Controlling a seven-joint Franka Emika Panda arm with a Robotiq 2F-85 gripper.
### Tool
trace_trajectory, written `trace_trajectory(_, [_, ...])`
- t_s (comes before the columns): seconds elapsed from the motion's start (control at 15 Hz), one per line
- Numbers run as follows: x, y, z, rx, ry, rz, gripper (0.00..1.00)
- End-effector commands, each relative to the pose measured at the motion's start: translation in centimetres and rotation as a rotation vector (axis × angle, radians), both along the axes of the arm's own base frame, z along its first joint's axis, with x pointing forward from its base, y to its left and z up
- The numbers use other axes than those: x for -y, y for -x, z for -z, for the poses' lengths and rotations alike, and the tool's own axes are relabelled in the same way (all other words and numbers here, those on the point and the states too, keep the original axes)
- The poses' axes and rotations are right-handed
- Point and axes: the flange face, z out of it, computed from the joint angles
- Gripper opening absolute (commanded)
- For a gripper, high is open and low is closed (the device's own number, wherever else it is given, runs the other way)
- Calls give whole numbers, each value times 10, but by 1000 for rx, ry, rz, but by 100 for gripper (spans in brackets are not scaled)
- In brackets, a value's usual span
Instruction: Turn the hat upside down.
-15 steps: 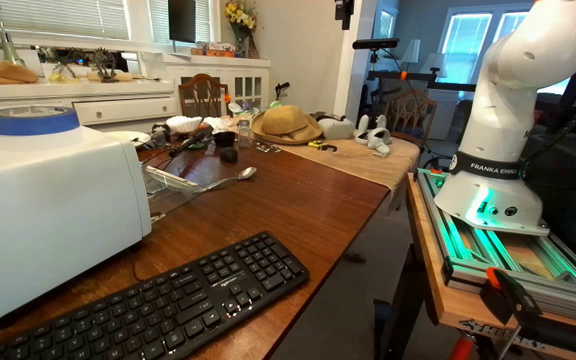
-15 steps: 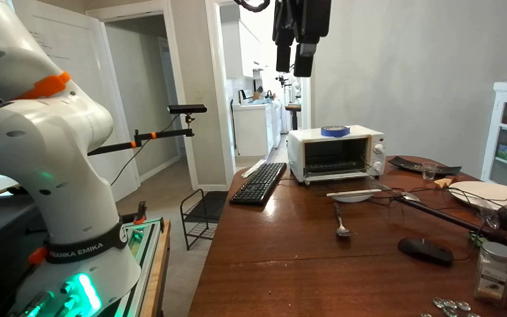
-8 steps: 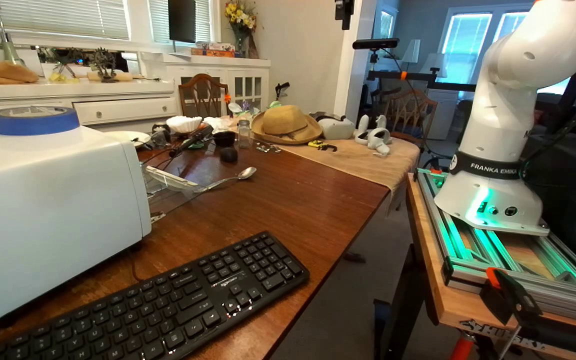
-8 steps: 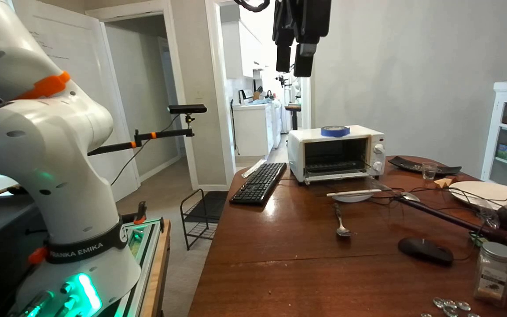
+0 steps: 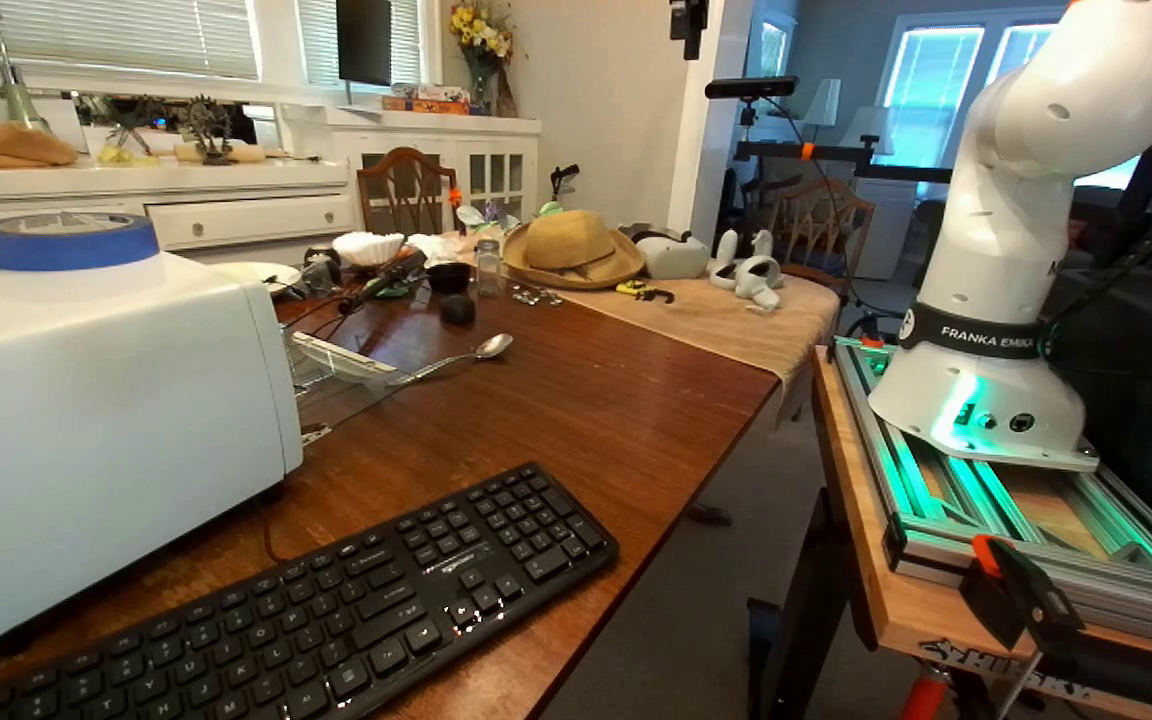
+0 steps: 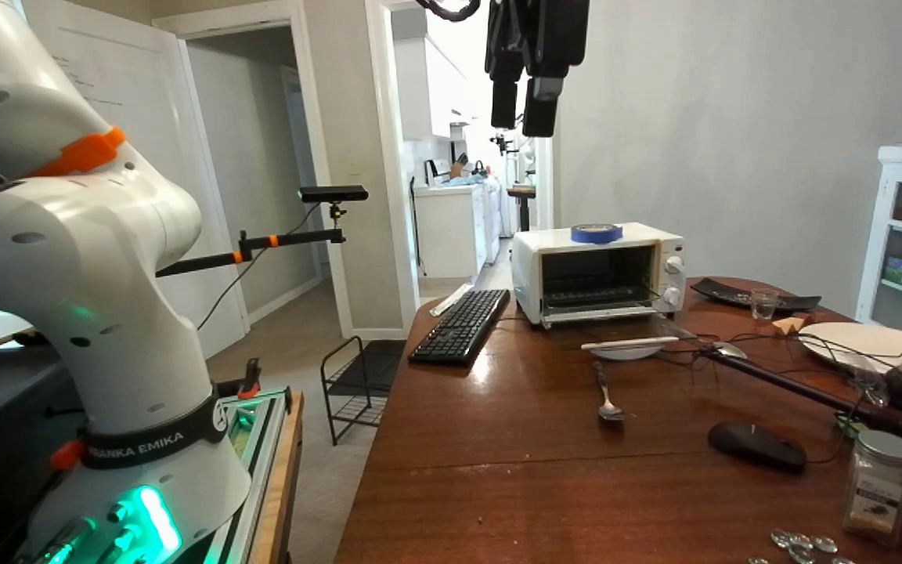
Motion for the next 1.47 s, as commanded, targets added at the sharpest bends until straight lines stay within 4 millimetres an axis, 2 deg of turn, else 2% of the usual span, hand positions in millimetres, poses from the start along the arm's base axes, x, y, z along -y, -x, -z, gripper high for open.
trace_trajectory(0.0, [0, 0, 0, -1, 0, 0, 100])
trace_trajectory(0.4, [2, 1, -6, 38, 6, 2, 100])
trace_trajectory(0.73, [30, -27, 3, 158, 57, 13, 100])
trace_trajectory(1.13, [65, -80, 46, 241, 170, 52, 100])
trace_trajectory(1.4, [101, -114, 82, 241, 287, 100, 100])
